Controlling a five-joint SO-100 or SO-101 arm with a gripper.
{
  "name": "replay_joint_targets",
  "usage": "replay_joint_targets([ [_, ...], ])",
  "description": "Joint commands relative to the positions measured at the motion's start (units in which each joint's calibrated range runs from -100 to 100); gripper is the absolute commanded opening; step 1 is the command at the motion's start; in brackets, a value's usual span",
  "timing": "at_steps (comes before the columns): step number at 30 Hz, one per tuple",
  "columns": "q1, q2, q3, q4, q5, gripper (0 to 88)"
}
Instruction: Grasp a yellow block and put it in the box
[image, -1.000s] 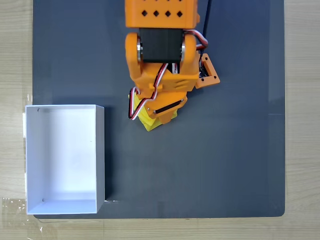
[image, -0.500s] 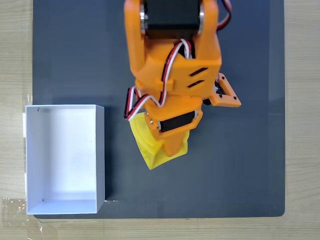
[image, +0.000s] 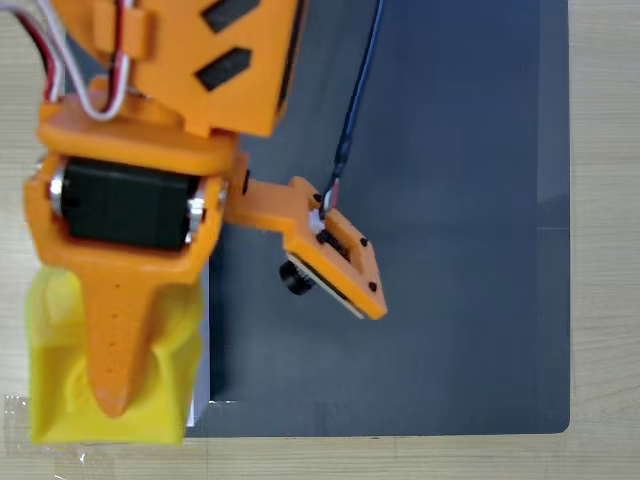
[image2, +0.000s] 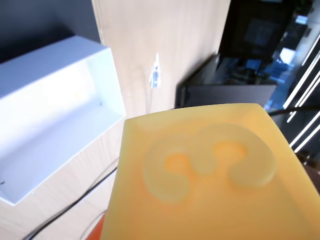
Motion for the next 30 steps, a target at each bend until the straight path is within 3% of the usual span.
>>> replay_joint_targets([
  [1, 4.6, 2.3, -4.1, -1.4, 0.0, 13.2],
  [30, 8.2, 27.9, -14.1, -1.6, 0.3, 15.3],
])
